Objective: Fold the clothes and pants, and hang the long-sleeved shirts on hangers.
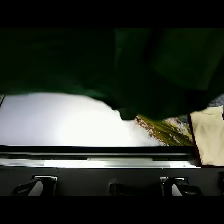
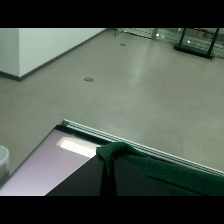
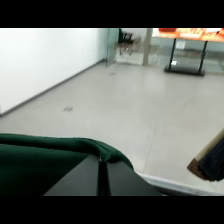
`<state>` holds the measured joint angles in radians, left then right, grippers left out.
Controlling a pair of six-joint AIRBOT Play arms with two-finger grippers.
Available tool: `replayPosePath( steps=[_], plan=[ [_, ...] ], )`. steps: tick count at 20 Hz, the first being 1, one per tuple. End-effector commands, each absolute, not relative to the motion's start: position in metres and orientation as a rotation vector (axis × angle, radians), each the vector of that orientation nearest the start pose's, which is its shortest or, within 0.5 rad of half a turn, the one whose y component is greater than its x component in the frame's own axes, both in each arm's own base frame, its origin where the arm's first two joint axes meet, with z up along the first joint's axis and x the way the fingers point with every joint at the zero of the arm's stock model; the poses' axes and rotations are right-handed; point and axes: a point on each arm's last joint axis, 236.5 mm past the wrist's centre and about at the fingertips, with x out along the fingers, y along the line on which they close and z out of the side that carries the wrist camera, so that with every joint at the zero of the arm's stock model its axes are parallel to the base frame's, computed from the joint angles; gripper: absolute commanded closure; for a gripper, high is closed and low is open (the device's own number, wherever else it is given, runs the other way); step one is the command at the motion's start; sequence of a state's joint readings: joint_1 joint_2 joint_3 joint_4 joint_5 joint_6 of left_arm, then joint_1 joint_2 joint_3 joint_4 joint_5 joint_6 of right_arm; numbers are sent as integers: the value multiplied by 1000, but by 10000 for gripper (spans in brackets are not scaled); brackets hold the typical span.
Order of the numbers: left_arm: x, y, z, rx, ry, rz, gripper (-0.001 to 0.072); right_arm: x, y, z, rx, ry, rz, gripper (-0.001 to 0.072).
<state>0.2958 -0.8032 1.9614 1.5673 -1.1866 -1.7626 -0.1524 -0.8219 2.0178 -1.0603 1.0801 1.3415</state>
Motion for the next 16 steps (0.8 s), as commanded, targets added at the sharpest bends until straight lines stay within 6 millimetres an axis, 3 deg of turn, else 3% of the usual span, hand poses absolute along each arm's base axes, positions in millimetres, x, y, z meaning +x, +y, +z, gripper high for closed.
replayPosePath(
  steps=[1, 4, 7, 11, 13, 16],
  plan=[
    [246, 83, 490, -221, 42, 334, 692, 239, 62, 557, 23, -140, 276, 688],
    [310, 82, 424, -238, 259, 271, 692, 309, 69, 491, 117, 130, 352, 688],
    [386, 81, 313, -258, 564, 192, 692, 392, 63, 381, 224, 504, 369, 688],
    [464, 76, 156, -236, 911, 136, 692, 486, 57, 227, 333, 851, 348, 688],
    [499, 73, 94, -216, 986, 130, 692, 520, 63, 151, 342, 974, 326, 688],
    [534, 69, 24, -178, 1031, 128, 692, 560, 68, 67, 352, 1051, 259, 688]
  ],
)
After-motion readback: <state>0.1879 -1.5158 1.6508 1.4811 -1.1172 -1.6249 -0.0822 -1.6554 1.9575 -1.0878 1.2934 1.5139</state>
